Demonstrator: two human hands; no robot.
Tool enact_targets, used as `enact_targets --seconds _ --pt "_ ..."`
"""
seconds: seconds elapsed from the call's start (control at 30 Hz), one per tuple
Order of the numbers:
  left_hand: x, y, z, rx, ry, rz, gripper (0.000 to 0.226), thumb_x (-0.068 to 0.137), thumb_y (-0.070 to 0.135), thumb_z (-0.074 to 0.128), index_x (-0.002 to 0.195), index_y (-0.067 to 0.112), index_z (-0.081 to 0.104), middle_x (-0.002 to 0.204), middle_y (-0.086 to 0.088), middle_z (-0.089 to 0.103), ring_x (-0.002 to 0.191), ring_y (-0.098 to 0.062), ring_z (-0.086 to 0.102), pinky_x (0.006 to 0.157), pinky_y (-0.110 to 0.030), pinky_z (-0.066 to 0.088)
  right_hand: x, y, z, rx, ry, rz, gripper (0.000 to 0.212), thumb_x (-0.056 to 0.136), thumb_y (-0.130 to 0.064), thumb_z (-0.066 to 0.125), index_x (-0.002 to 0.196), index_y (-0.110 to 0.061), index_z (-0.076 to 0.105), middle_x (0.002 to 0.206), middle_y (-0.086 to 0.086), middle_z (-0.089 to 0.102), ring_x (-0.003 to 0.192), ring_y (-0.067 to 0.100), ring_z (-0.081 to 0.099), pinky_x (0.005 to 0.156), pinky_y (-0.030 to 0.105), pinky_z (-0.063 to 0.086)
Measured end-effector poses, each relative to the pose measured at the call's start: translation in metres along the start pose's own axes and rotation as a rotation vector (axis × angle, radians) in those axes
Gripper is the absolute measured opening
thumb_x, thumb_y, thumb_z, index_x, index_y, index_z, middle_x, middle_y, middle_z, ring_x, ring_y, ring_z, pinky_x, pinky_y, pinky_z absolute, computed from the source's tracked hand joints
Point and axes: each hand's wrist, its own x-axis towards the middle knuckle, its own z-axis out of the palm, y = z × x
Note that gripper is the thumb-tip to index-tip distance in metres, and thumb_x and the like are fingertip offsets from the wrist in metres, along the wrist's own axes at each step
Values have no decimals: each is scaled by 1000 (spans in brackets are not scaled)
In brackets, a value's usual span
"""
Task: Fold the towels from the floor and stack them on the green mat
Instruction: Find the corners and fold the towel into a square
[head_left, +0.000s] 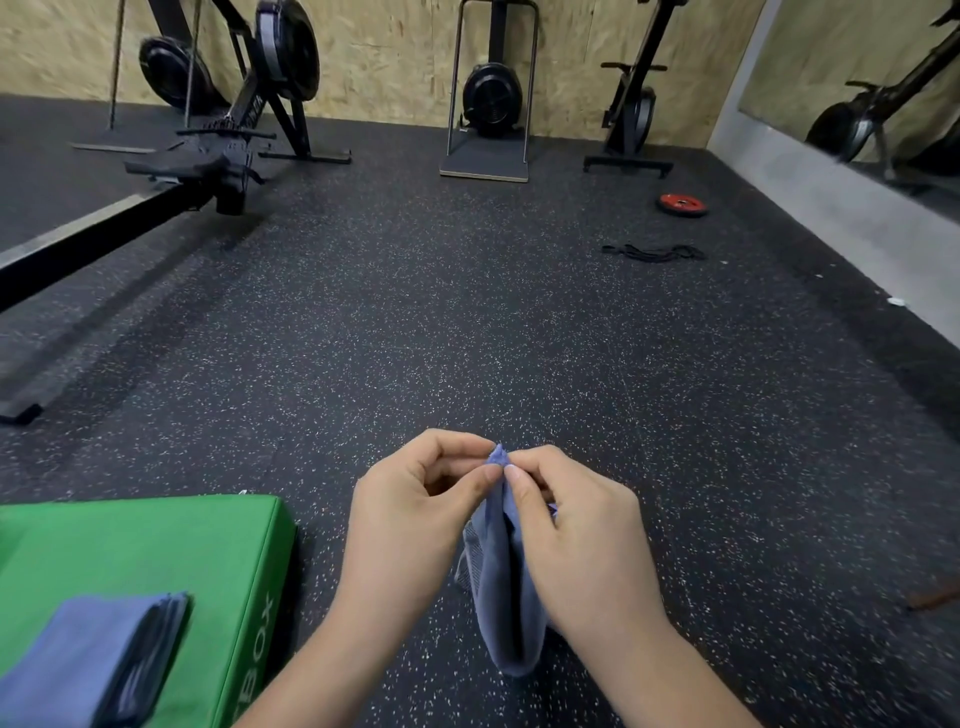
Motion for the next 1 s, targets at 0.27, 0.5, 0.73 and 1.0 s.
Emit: enact_targets --seconds 0.27,0.5,0.73,1.0 --pt "-5 -1 6 26 87 13 21 91 10 83 100 29 80 92 8 81 81 -8 76 71 -23 60 -9 -12 8 146 -200 112 59 104 -5 45 155 -32 56 138 -16 69 125 -7 62 108 23 52" --pt "6 -2 -8 -42 88 58 20 94 5 79 94 25 80 89 -2 81 83 -17 76 72 -27 58 -4 -12 0 222 -257 110 50 107 -11 53 141 -47 57 126 -19 73 119 -3 67 105 28 55" --pt "13 6 -19 -85 -25 118 30 95 -3 73 94 26 79 93 -3 81 90 -12 74 84 -26 56 5 1 -6 -86 -228 66 18 88 -46 68 92 -34 56 96 -9 53 84 12 58 75 43 55" --pt "27 4 -44 -92 30 135 27 97 -3 72 97 23 80 88 3 74 84 -8 62 82 -24 50 14 16 -7 -282 -350 59 25 103 -49 60 86 -32 58 105 -19 49 94 1 44 91 34 42"
